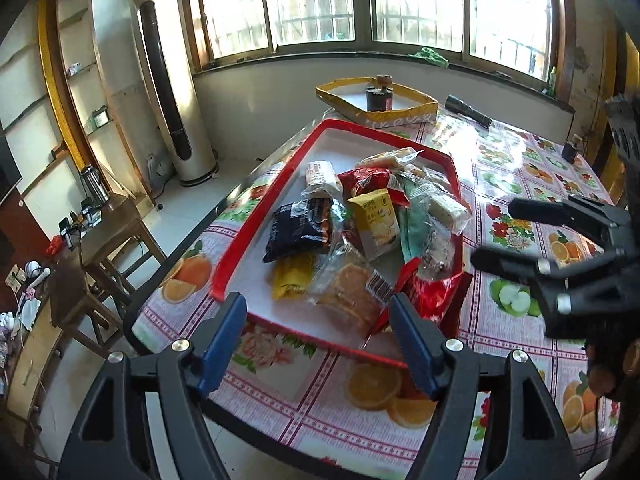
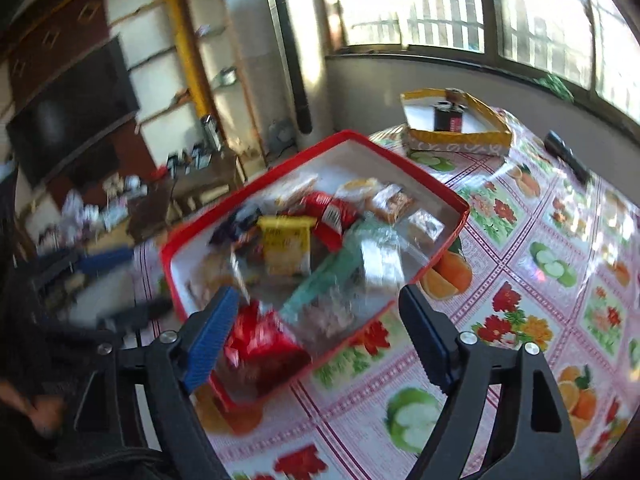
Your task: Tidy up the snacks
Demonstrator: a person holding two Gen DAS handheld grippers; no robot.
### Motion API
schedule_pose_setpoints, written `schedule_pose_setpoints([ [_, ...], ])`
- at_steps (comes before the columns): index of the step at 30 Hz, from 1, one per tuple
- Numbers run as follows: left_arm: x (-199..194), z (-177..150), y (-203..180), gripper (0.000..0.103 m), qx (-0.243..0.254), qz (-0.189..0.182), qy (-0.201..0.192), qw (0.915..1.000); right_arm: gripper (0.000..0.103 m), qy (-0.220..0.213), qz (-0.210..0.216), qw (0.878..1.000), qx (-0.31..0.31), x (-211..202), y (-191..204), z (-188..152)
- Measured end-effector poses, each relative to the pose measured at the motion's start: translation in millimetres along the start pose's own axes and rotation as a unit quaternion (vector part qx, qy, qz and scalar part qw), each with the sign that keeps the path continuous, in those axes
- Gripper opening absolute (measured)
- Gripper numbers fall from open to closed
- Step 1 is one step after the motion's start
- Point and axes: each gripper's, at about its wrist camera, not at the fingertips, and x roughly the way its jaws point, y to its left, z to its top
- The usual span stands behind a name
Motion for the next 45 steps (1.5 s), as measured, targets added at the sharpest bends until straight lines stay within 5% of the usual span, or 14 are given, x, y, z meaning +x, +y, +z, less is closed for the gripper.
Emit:
schedule_pose_setpoints([
  [3,-3.4,-6.3,4.4,0.081,-0.001,0.005,0.003,1.0000,0.089,0.010,-0.004,0.999,-0.052,-3.2,13.8,-14.0],
  [15,-21.8,-31.0,18.3,0.081,0.003,0.024,0.000,0.9997,0.093,0.037,-0.030,0.985,-0.167,-5.1,52.0,-48.8],
  [45,-48.2,-34.6,32.9,0.081,-0.013,0.019,-0.040,0.9989,0.094,0.034,-0.004,0.985,-0.167,-9.7,66.0,-47.7],
])
